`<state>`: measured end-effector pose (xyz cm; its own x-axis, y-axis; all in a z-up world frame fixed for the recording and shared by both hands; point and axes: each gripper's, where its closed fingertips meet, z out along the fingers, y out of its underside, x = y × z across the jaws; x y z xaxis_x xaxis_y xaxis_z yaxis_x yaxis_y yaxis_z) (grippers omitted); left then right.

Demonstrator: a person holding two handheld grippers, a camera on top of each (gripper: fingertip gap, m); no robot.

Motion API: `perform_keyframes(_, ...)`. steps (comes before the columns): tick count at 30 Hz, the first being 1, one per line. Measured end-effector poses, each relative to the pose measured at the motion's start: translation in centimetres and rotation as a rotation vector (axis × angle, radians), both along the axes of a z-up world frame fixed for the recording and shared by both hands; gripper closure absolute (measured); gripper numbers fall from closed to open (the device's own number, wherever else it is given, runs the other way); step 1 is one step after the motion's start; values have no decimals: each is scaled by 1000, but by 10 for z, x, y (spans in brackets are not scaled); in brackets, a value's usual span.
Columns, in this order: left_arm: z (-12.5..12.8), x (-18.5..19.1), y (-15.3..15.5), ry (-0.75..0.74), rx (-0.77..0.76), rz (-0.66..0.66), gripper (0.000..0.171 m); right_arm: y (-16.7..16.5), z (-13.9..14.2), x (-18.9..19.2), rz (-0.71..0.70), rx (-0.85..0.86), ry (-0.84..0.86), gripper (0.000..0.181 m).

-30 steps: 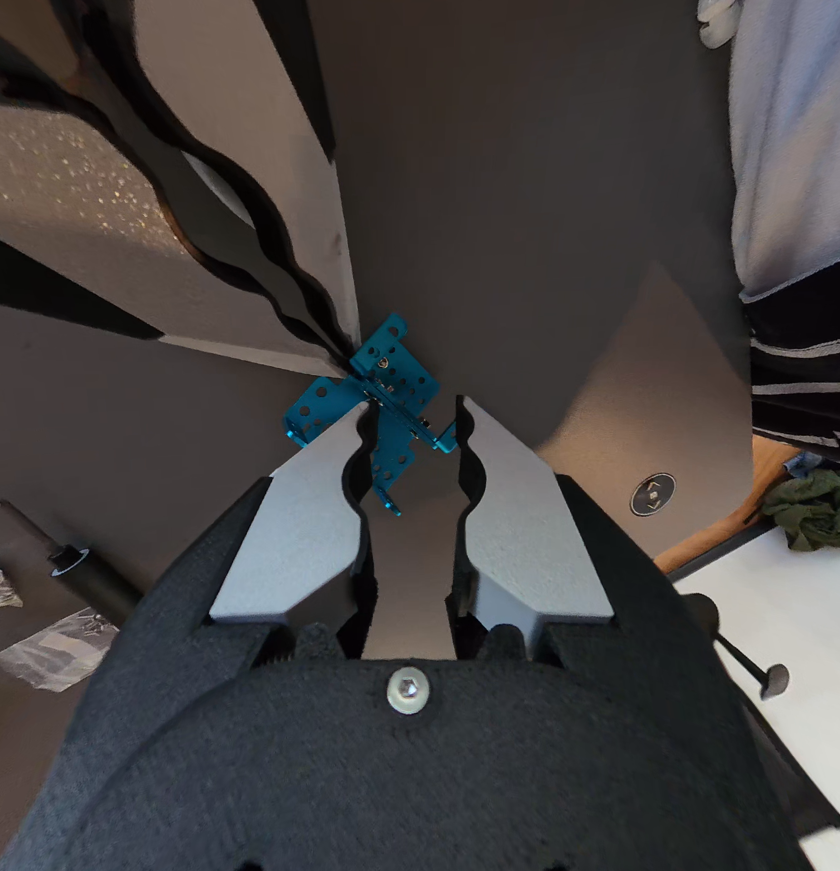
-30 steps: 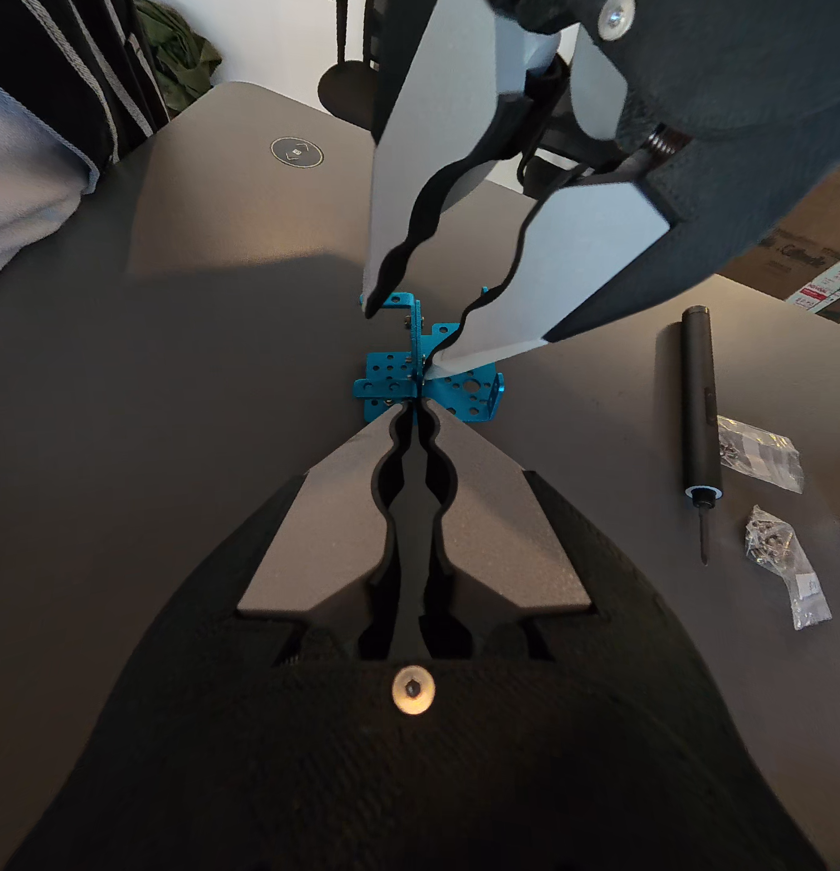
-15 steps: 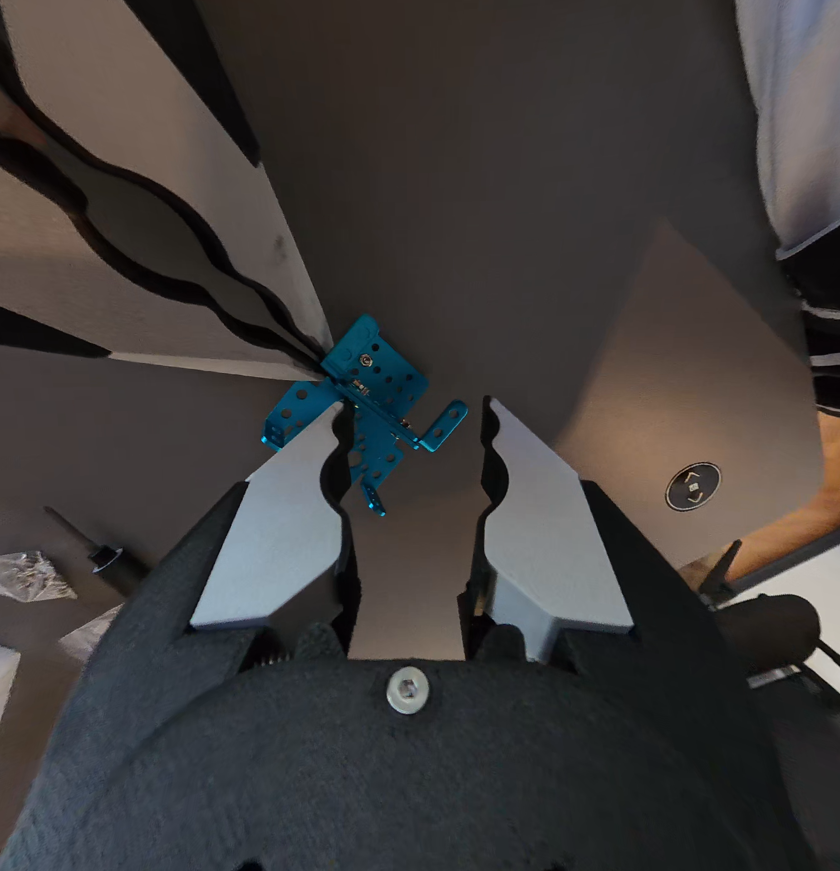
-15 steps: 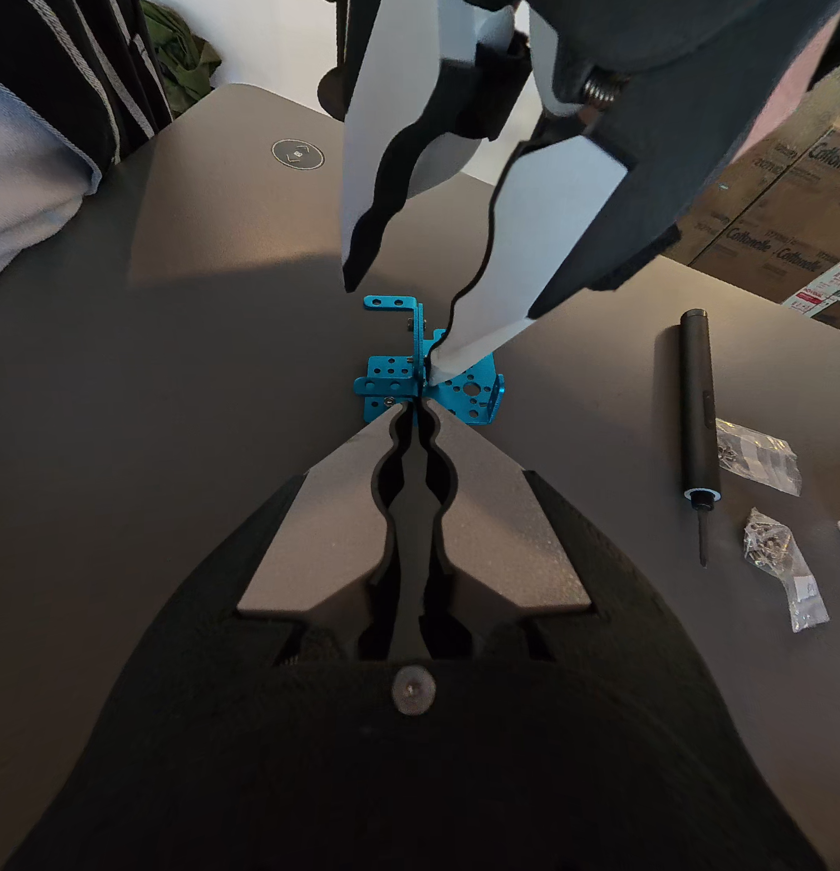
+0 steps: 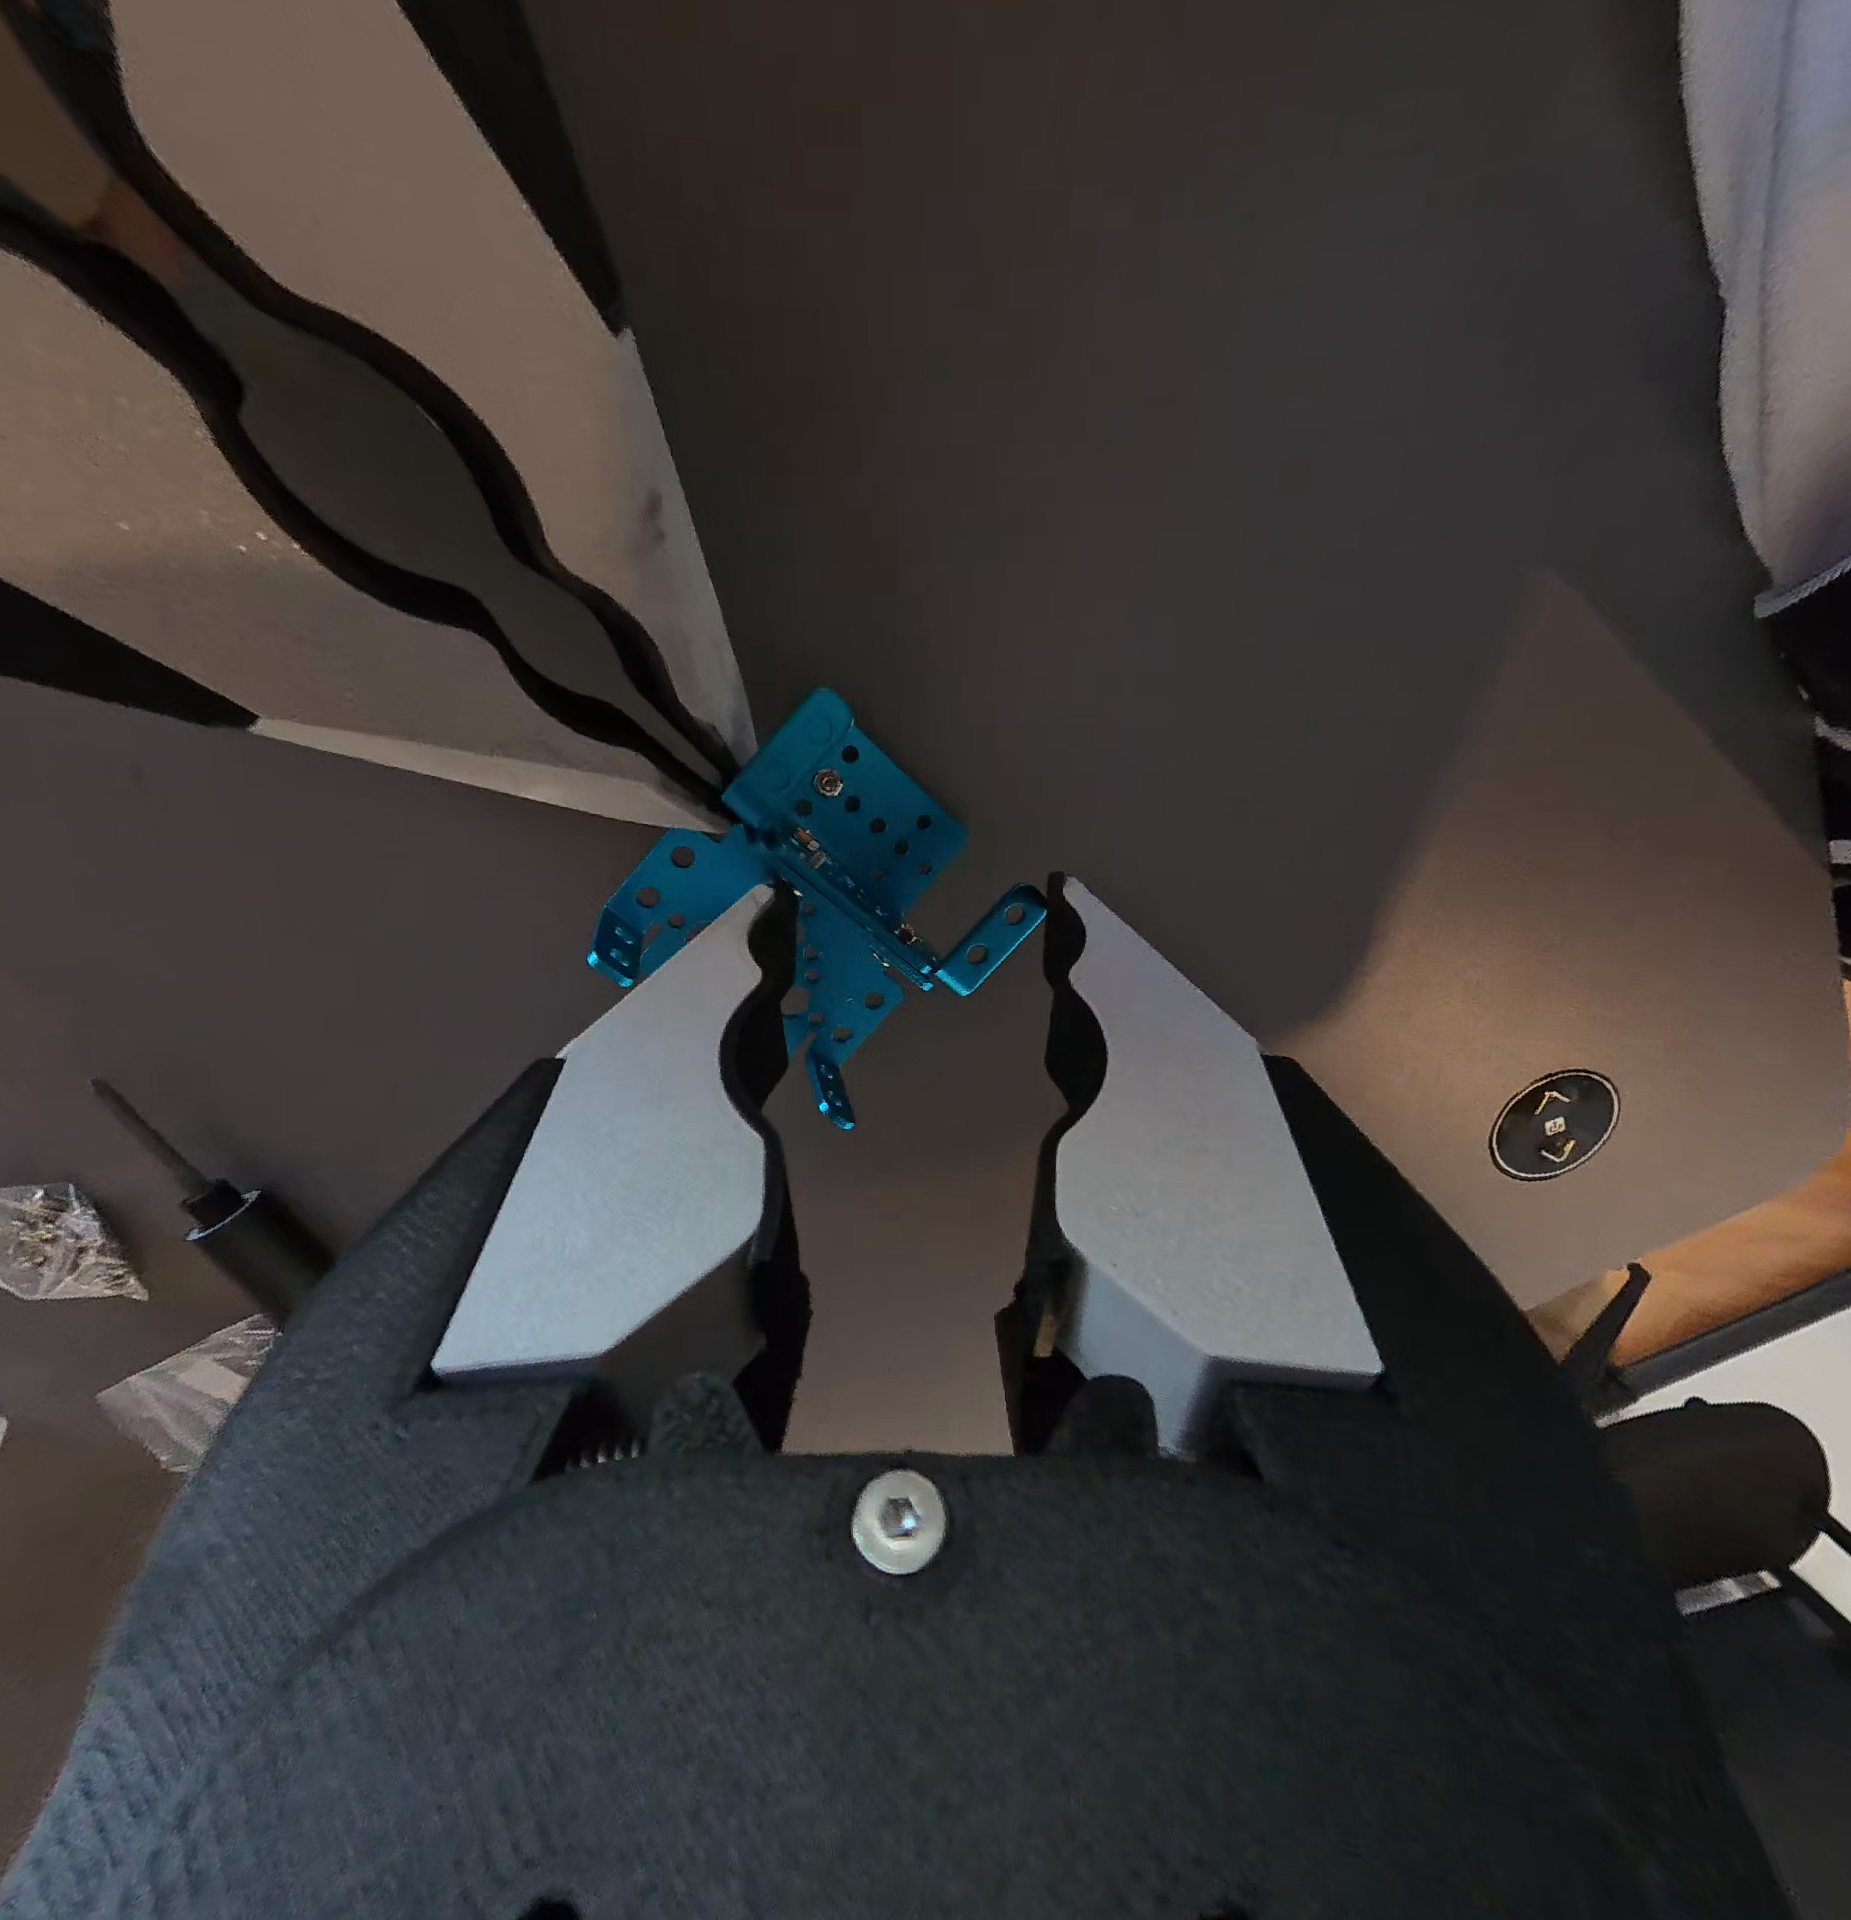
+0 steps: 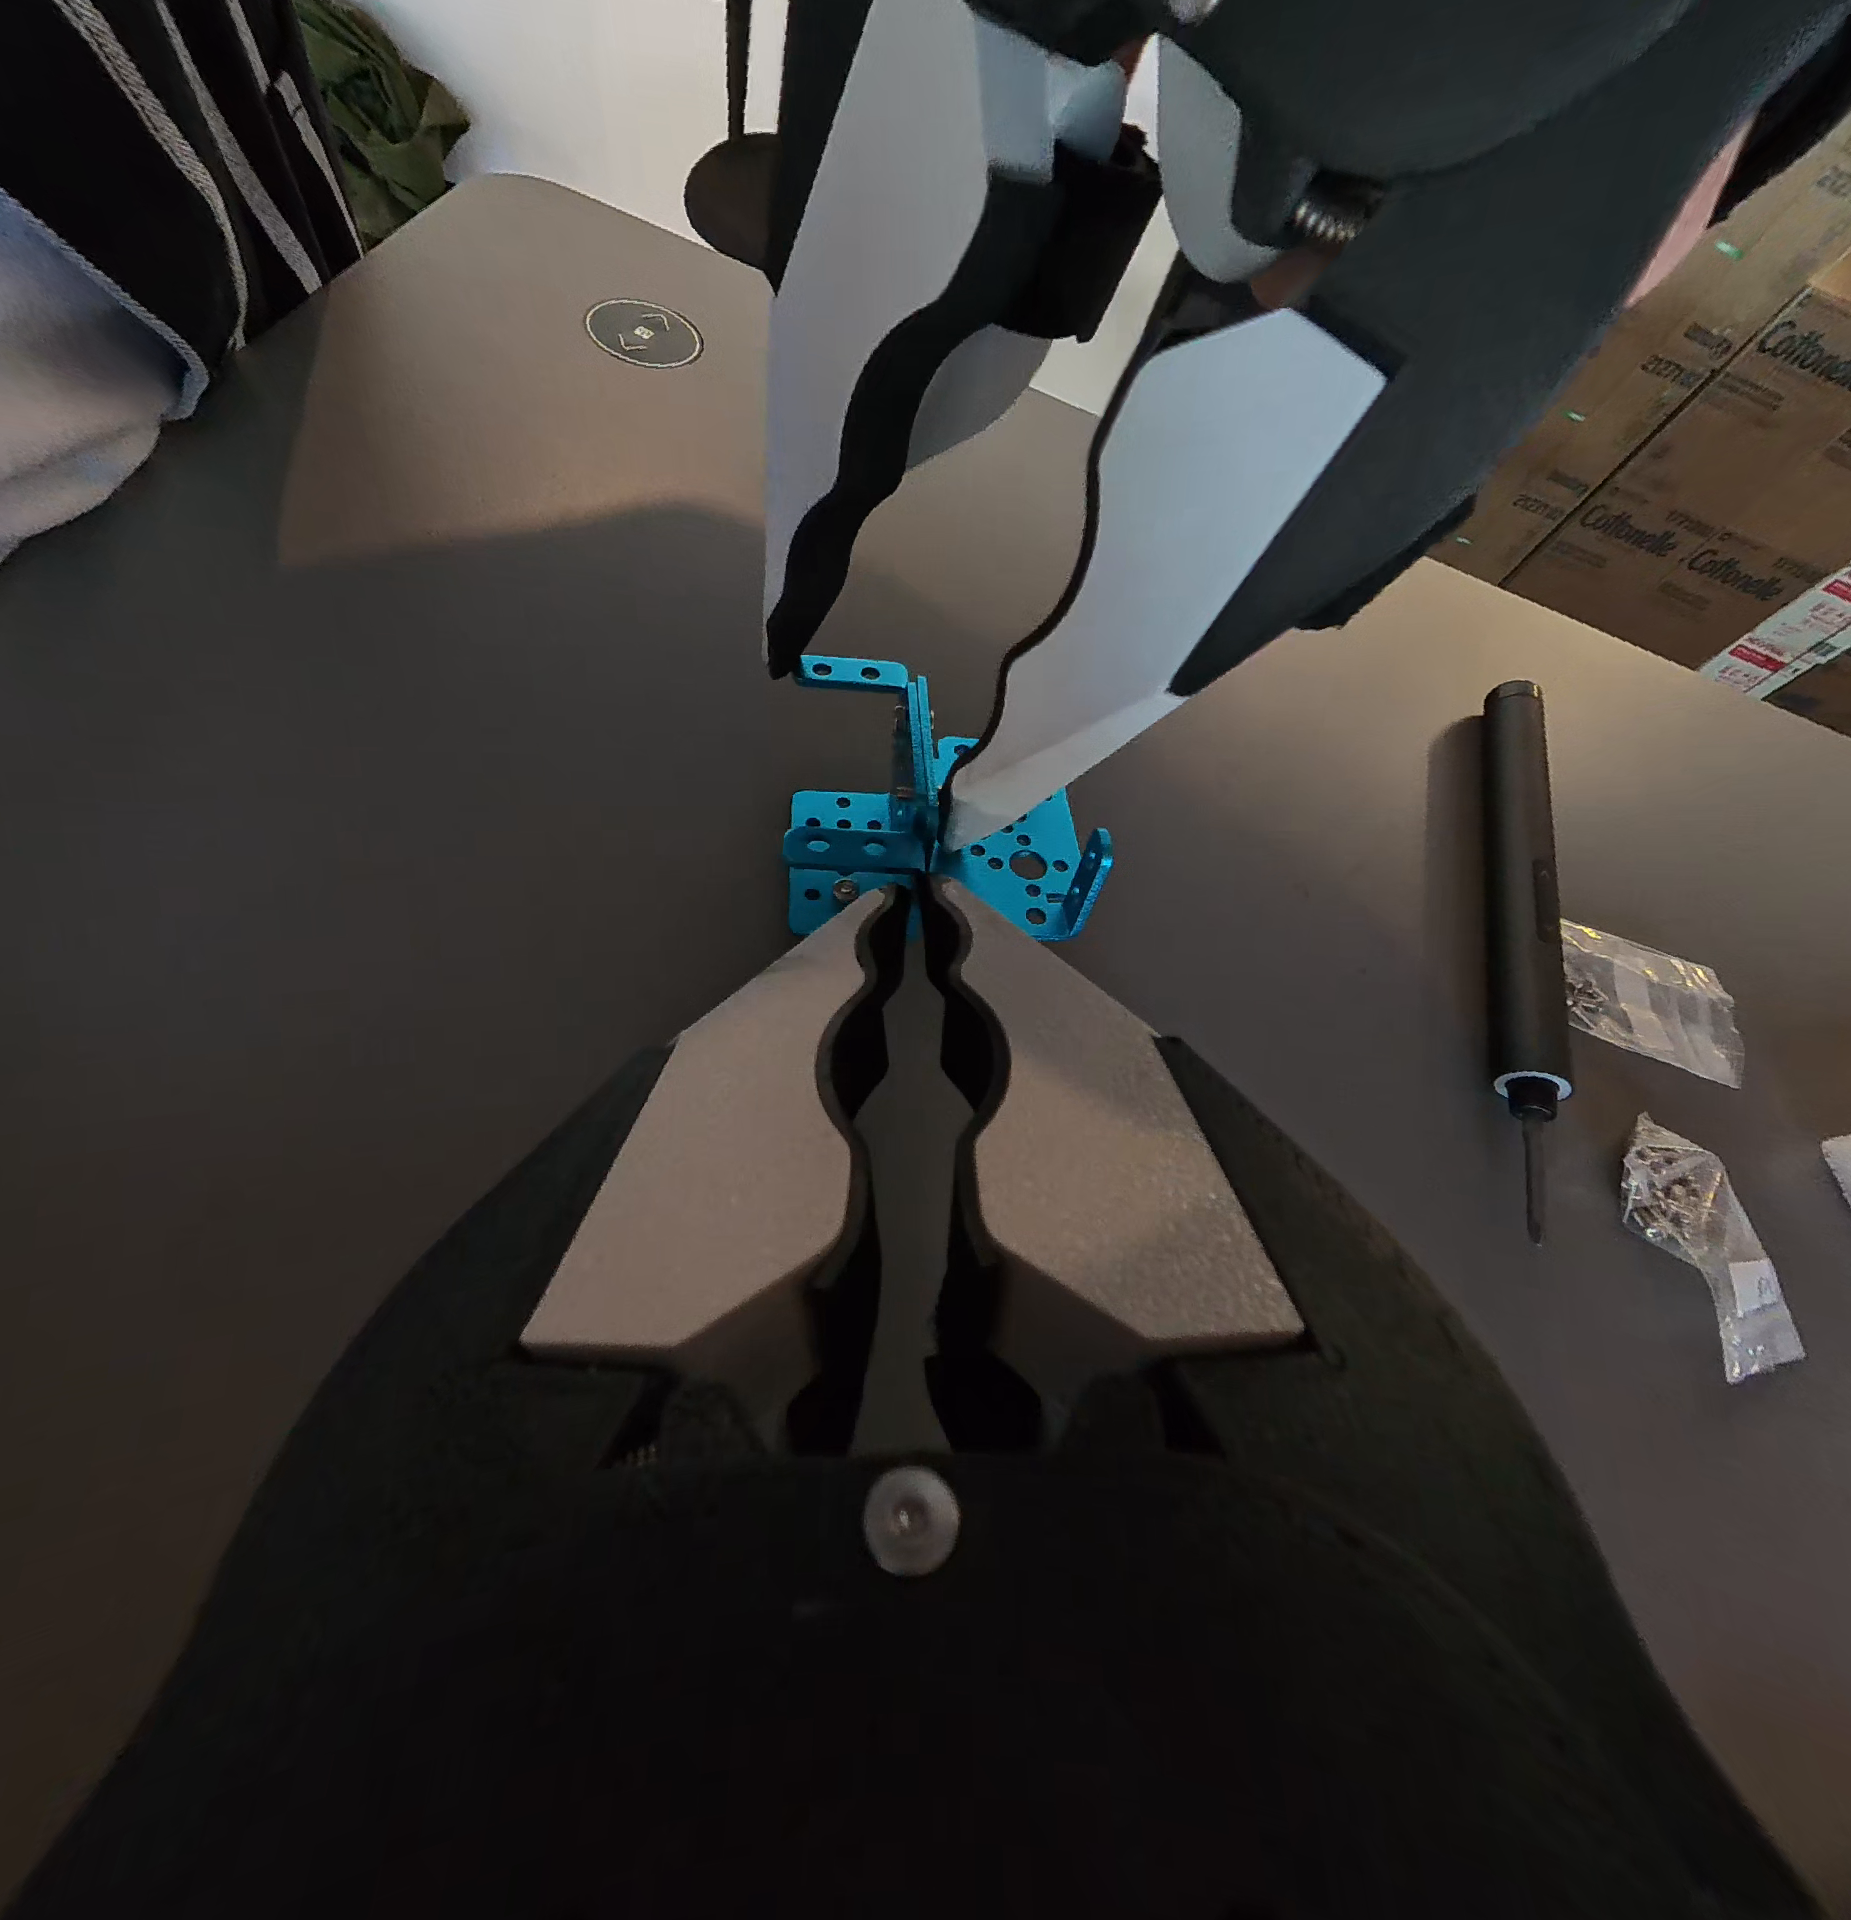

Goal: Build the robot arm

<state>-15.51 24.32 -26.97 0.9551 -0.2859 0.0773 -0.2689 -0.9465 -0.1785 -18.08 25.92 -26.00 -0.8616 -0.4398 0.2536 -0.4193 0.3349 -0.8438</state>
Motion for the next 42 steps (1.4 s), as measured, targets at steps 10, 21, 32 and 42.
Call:
perform_keyframes(10, -2, 2, 2, -65, -59, 76, 124, 1, -1, 0, 2, -2, 21, 177)
perform_keyframes(21, -1, 5, 5, -160, -33, 221, 125, 0, -2, -1, -7, 8, 18, 176)
perform_keyframes(32, 0, 5, 7, -296, 46, 362, 129, -1, -3, -5, -29, 12, 21, 174)
perform_keyframes(42, 1, 3, 11, -372, 110, 398, 130, 0, -4, -6, -31, 26, 8, 173)
